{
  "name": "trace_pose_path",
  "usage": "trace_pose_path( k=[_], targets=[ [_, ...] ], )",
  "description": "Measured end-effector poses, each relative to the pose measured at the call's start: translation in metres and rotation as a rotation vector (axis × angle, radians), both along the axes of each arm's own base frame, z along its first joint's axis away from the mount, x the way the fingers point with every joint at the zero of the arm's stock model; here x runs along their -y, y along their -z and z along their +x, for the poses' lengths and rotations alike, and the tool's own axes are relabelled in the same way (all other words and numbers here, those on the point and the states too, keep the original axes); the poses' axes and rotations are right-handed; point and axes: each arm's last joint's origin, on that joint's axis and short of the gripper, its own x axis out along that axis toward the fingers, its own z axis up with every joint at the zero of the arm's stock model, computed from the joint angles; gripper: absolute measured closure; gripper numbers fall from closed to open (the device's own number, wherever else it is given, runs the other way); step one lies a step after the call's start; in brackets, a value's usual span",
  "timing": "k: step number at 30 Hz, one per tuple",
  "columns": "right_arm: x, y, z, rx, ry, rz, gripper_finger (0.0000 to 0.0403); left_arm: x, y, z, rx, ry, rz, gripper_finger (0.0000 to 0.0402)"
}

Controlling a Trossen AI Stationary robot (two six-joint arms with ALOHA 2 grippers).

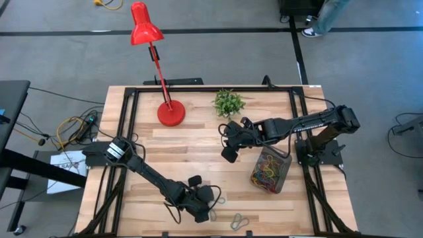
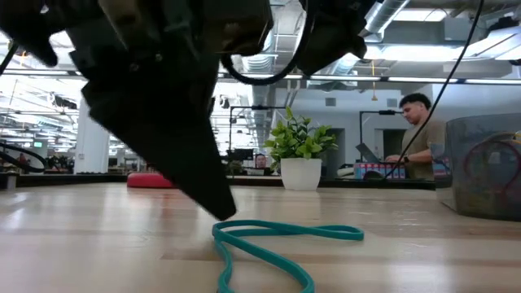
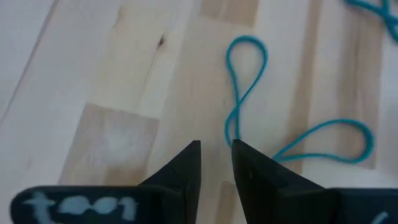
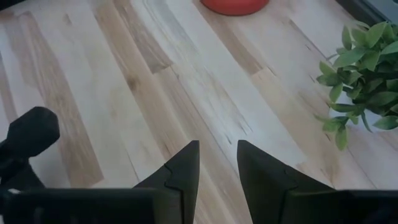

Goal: Pick and place items into bin
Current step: Put the blue rubber band into the black bin

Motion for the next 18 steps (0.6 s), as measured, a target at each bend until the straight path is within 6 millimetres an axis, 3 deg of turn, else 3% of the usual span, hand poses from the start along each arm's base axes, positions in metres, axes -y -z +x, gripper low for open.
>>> trace_pose_path(
  k=[18],
  targets=[
    [0.0045,-0.0006,0.0013,0.010,0.015,0.000,0.0300,-0.0055,-0.0017,0.0069,0.003,0.079,-0.006,0.0322]
  ],
)
